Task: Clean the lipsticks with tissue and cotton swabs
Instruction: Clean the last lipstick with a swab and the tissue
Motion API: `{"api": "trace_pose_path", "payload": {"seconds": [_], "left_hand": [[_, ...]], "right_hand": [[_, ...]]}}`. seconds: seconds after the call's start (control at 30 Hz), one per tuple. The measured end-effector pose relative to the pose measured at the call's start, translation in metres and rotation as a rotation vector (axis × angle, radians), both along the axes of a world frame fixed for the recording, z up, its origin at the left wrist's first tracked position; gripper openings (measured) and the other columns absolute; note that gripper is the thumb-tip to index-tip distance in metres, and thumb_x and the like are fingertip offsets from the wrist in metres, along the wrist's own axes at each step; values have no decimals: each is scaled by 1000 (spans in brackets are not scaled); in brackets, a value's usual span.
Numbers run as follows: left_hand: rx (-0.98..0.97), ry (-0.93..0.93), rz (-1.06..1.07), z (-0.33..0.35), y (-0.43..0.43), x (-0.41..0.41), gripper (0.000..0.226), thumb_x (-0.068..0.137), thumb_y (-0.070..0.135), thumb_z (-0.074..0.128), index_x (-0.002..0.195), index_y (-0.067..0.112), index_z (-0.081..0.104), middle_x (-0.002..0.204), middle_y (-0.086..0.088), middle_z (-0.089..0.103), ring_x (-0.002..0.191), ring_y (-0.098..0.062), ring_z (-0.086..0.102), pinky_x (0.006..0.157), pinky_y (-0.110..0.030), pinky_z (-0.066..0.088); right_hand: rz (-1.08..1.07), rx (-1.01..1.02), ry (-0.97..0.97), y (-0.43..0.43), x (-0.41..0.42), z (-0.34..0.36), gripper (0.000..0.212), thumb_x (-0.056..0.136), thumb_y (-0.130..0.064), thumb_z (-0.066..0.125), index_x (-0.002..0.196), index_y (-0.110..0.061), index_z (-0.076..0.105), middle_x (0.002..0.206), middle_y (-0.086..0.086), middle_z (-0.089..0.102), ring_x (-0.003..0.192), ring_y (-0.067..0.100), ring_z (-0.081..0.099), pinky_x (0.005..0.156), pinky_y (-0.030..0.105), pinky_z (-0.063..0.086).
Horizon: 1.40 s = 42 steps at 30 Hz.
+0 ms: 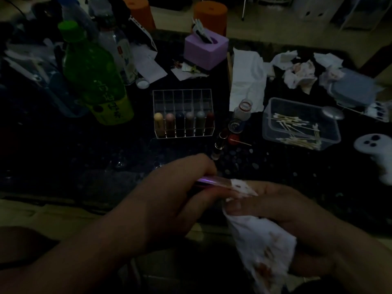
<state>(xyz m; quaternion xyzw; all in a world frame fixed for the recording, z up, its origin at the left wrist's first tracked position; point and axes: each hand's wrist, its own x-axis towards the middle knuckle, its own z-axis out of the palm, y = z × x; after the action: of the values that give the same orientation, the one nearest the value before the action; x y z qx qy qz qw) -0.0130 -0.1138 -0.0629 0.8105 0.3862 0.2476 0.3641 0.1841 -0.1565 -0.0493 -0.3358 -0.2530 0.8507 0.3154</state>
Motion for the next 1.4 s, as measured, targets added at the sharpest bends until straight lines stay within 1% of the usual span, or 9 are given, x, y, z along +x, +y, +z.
{"api": "trace_pose_path", "payload": {"seconds": [0.13,0.27,0.4,0.57,0.9,1.1,1.2,1.3,1.4], "left_hand": [[-108,58,-6,14,8,13,17,93,36,62,88,23,53,85,9,55,99,-16,64,86,-35,51],[-644,-220,18,10,5,1,32,69,51,78,89,30,66,81,1,69,67,-16,66,55,-35,53],[-1385,-217,37,11,9,9,77,62,87,59,65,10,64,53,-10,50,37,-18,36,44,-27,16],[-1582,-350,29,15,10,13,57,81,67,52,55,17,46,38,4,28,27,-10,23,39,-19,11],[-353,-148,28,7,-1,-3,24,84,41,74,81,17,74,67,6,68,57,-7,61,53,-22,45],[284,-57,-30,1,10,-9,28,83,35,73,108,21,74,92,14,69,84,2,64,78,-5,43],[-384,-169,40,12,19,-12,43,64,40,91,103,28,75,84,9,74,74,-2,69,66,-15,51],[-1157,-253,-24,22,22,-14,49,73,62,70,89,16,76,64,-8,65,44,-16,57,39,-18,39],[-1366,-239,20,22,17,-7,65,76,73,59,69,9,67,45,-7,45,31,-16,37,39,-19,21]], "right_hand": [[-56,196,-216,2,4,-2,32,84,-9,58,111,-11,75,102,19,74,99,30,71,93,37,56],[-106,716,-631,-2,5,-2,27,97,-12,56,80,-6,76,52,-7,61,50,3,58,60,15,46],[11,1244,-975,6,7,-11,42,88,12,47,73,-27,40,65,-17,42,60,-2,43,61,17,29],[29,1297,-1130,7,6,-26,25,90,-2,47,83,-23,57,77,-18,43,70,0,43,68,21,42],[89,128,-247,5,10,-9,35,84,-7,64,118,-4,70,126,34,59,122,54,50,110,61,35],[0,236,-266,4,2,0,32,84,-9,58,111,-10,74,102,34,68,95,41,67,92,38,56],[-7,793,-617,4,2,1,35,100,-6,47,72,-9,68,55,14,57,52,17,55,62,20,44],[83,1214,-932,8,10,-12,27,95,0,47,82,-20,61,71,-9,55,70,-12,45,71,16,36],[158,1364,-1173,13,9,-14,41,85,1,48,87,-39,43,75,-30,37,68,-13,33,68,14,25]]}}
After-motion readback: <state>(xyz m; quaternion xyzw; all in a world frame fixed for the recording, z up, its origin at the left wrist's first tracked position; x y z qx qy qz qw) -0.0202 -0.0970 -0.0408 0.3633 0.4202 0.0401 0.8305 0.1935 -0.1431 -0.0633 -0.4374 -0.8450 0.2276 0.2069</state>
